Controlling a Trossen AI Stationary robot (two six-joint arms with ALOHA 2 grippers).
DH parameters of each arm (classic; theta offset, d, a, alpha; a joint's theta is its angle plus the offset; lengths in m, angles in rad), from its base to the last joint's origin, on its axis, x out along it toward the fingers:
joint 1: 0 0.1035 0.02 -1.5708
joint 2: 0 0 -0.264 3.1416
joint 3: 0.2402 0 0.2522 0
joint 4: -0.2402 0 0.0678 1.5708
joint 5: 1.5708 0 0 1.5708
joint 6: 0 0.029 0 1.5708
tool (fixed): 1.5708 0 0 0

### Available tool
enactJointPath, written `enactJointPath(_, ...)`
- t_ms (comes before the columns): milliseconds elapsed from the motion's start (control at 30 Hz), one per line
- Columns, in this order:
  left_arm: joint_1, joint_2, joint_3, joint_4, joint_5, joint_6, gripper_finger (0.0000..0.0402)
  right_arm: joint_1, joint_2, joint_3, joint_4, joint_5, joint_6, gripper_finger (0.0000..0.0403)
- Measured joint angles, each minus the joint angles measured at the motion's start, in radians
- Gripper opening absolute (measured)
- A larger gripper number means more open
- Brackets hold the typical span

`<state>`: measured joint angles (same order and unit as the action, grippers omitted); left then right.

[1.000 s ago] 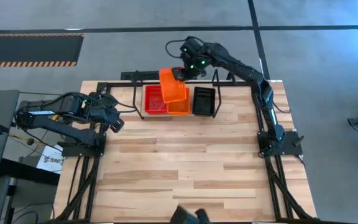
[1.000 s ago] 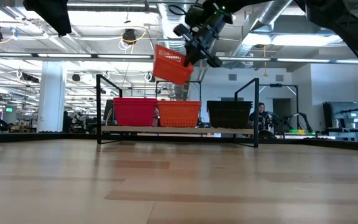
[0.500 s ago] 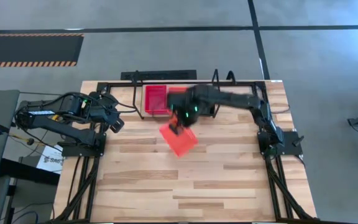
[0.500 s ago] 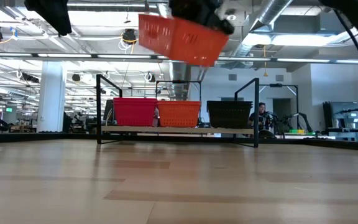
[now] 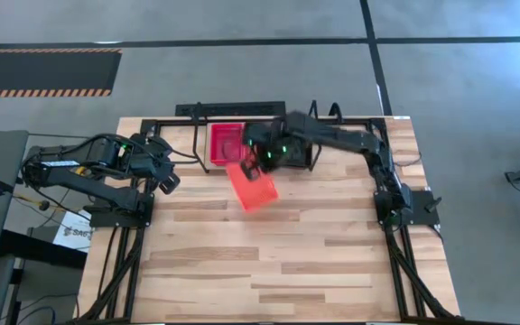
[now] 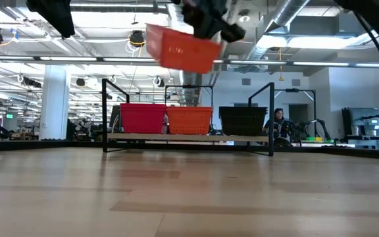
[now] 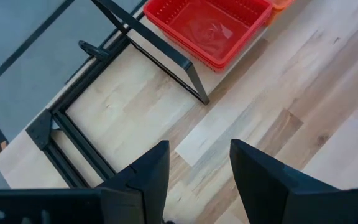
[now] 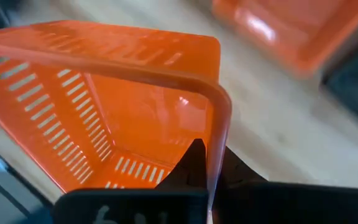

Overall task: Stack baskets on shelf by color
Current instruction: Stack the orange bin on top of the orange bin on the shelf

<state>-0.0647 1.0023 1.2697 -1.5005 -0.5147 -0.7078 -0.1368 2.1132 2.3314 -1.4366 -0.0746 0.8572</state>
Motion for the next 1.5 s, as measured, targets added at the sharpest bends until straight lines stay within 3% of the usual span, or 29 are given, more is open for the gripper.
enactJointPath(267, 0.000, 0.000, 0.000, 0.000, 0.005, 0.000, 0.0157, -0.180, 0.002, 0.000, 0.127, 0.100, -0.016, 0.0002)
enactJointPath(467, 0.000, 0.000, 0.000, 0.000, 0.005, 0.000, 0.0157, -0.242, 0.004, -0.147, 0.155, -0.003, -0.018, 0.0002)
enactJointPath(667, 0.000, 0.000, 0.000, -0.003, 0.004, 0.008, 0.0157, -0.264, 0.005, -0.342, 0.395, -0.091, -0.017, 0.0002)
enactJointPath(1200, 0.000, 0.000, 0.000, 0.014, -0.007, 0.006, 0.0157, -0.363, -0.156, -0.342, 0.476, -0.035, -0.046, 0.0002)
enactJointPath(1500, 0.000, 0.000, 0.000, 0.027, -0.006, 0.006, 0.0157, -0.487, -0.066, -0.345, 0.516, -0.204, -0.078, 0.0001)
